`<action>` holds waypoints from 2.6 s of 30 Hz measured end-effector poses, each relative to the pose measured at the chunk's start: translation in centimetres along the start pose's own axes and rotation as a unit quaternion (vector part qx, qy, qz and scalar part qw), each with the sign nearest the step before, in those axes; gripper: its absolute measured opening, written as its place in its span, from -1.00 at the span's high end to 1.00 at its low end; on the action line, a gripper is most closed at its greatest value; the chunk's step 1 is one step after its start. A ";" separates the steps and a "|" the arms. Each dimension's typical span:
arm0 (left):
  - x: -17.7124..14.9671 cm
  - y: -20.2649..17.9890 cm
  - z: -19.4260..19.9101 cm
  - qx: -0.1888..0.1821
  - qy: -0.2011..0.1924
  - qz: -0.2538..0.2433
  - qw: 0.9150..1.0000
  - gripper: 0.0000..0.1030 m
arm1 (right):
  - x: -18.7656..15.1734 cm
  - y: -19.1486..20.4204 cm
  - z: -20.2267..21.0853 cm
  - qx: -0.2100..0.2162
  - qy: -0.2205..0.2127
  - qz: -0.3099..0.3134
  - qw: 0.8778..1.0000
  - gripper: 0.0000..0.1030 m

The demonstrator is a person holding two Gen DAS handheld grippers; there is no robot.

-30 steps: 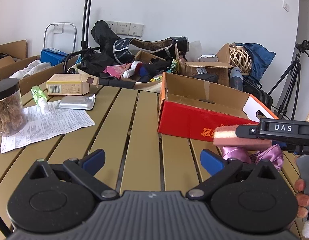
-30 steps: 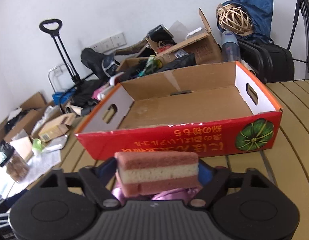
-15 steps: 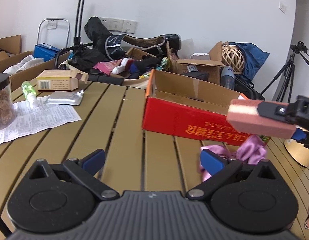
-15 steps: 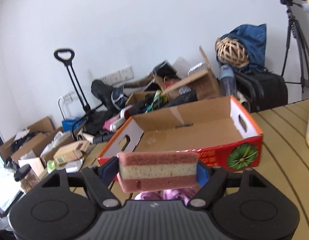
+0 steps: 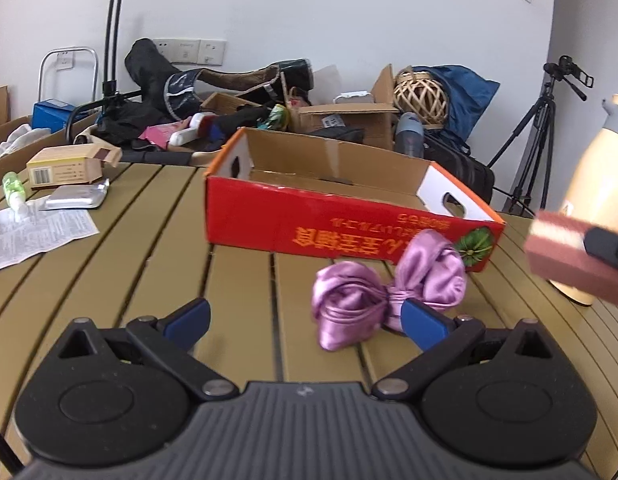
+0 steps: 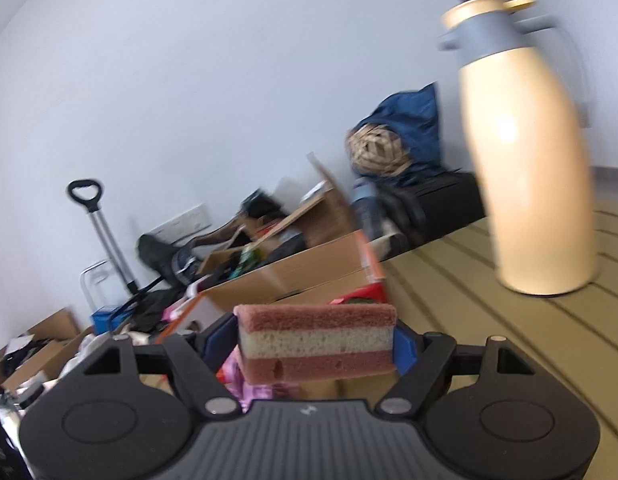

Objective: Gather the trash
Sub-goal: 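Grasp the purple satin bow with the left gripper, then carry the sponge and purple bow down over the black bin with both grippers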

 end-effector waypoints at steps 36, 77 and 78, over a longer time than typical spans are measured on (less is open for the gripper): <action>0.1 -9.6 -11.5 0.097 0.120 -0.264 0.952 -1.00 | 0.8 -11.0 2.0 -0.065 -0.051 -0.120 0.989 -0.50; 1.5 -7.5 -4.2 0.004 0.047 -0.123 0.991 -0.07 | 1.4 -9.2 3.1 -0.028 -0.046 -0.101 0.993 -0.50; 1.6 -7.5 -3.6 0.004 0.043 -0.120 0.992 -0.07 | 1.3 -9.0 3.1 -0.026 -0.044 -0.099 0.994 -0.50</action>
Point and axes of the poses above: each gripper's, at about its wrist camera, not at the fingertips, and z roughly against the way its jaws point, y to its left, x to its top, the point moved 4 cm from there along -z, roughly the way its jaws point, and after that the axes turned 6 degrees about -x, right-handed, at the moved point
